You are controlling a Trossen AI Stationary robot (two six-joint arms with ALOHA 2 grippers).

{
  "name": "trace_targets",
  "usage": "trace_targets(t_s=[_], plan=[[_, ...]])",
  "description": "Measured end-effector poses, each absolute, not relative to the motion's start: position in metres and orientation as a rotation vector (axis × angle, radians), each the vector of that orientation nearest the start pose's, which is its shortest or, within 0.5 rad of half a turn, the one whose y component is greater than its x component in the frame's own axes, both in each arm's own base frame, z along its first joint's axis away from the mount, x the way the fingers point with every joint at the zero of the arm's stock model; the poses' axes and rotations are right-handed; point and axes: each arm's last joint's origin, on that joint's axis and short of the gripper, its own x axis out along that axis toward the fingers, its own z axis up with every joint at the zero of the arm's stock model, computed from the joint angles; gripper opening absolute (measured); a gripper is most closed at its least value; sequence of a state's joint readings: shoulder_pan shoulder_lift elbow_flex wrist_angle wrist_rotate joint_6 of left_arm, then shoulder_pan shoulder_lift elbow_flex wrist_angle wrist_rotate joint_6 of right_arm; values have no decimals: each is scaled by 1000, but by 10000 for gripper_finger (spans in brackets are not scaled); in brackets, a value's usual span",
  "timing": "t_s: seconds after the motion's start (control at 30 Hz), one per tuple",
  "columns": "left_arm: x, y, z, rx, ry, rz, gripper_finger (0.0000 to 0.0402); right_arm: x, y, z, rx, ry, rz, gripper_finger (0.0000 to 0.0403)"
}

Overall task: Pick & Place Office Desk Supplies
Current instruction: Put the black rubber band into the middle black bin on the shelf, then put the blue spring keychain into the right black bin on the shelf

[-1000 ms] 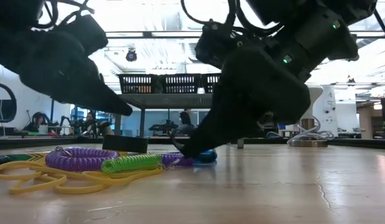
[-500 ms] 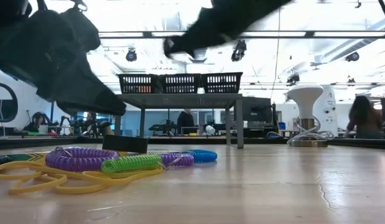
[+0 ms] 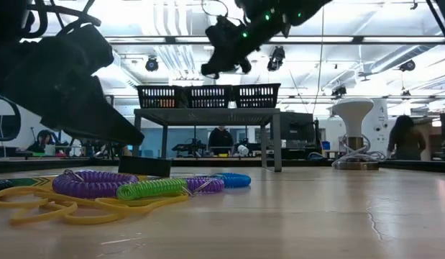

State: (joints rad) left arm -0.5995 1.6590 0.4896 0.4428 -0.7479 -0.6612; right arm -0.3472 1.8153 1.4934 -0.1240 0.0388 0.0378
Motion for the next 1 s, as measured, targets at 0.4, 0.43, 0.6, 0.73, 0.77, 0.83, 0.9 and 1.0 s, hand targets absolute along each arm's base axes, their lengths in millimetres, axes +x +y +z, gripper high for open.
trace_targets(t_s=[0.4,0.43,0.6,0.73,0.77,0.83,0.9,1.0], plan=[[226,-130,104,-174,492,319,122,394,-155,300,134,456,-379,150],[226,-130,104,-174,491,320,122,395,-152,304,132,457,-372,158],[225,-130,104,-172,491,323,122,393,-107,326,51,504,-263,175],[224,-129,103,-158,506,328,122,388,-40,332,-50,525,-147,168],[224,-129,102,-156,509,329,122,387,-23,327,-75,540,-130,165],[224,-129,102,-155,510,329,122,383,10,316,-123,571,-107,161],[224,-129,102,-156,510,329,122,379,39,300,-154,597,-94,157],[224,-129,102,-166,508,331,122,370,77,265,-156,651,-75,151]])
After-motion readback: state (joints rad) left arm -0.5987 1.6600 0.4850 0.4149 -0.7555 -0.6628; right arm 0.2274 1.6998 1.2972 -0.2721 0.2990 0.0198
